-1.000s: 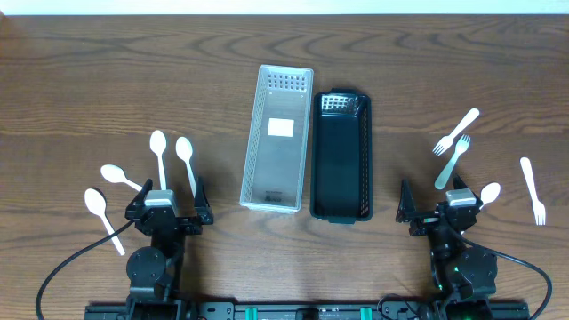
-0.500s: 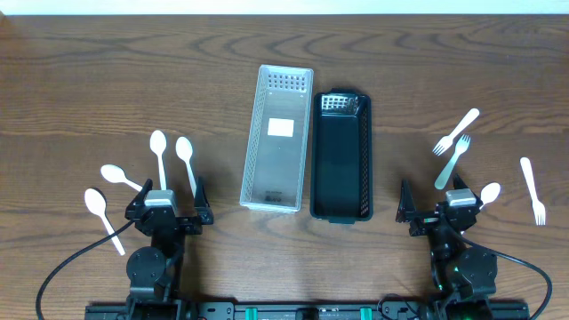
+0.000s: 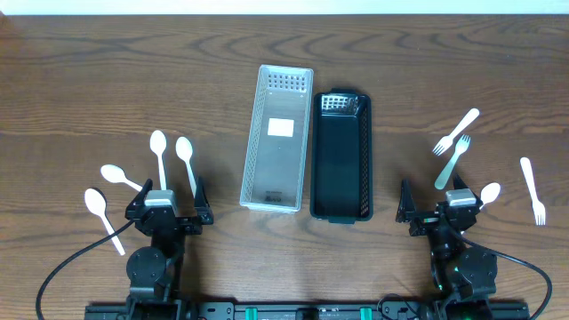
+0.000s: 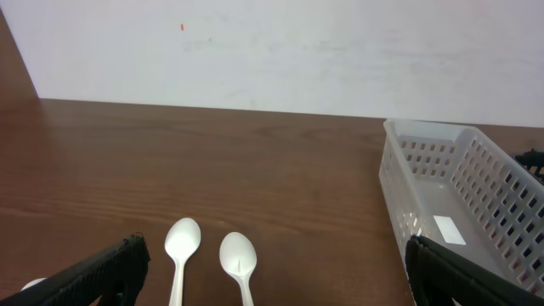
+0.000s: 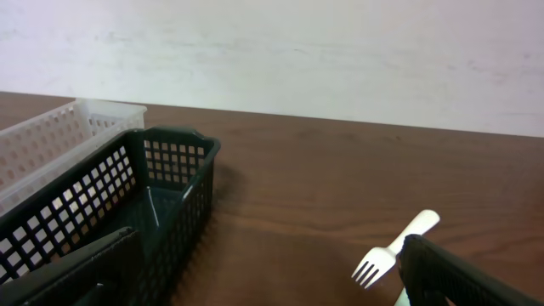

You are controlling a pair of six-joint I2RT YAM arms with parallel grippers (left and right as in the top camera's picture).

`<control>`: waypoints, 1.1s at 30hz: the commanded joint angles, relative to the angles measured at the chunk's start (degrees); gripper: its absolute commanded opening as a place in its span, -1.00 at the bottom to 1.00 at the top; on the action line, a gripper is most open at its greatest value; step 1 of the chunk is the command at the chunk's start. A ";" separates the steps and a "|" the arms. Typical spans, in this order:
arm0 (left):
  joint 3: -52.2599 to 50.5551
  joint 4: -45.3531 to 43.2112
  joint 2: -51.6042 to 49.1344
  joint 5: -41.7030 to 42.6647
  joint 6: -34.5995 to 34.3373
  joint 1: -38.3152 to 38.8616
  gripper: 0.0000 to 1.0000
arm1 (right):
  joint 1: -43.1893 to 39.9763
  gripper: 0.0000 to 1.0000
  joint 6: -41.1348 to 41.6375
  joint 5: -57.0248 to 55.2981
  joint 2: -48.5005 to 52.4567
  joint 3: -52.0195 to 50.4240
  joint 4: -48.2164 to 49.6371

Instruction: Pack container

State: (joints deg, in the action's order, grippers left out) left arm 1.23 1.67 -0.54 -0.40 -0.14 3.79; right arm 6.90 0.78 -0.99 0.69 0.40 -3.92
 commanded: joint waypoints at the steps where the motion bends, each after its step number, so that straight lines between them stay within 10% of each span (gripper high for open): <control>1: -1.01 2.51 0.20 -1.09 0.35 -0.24 0.96 | -0.50 0.99 -0.63 0.39 -0.35 -0.09 -0.28; 33: -0.02 3.45 -0.09 -0.68 -3.78 -0.22 0.96 | -0.50 0.99 12.55 4.09 0.42 0.59 -0.46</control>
State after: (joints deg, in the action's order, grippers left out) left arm 1.28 1.83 -0.54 -0.38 -0.89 3.79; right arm 6.90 9.58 0.86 0.73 0.40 -3.88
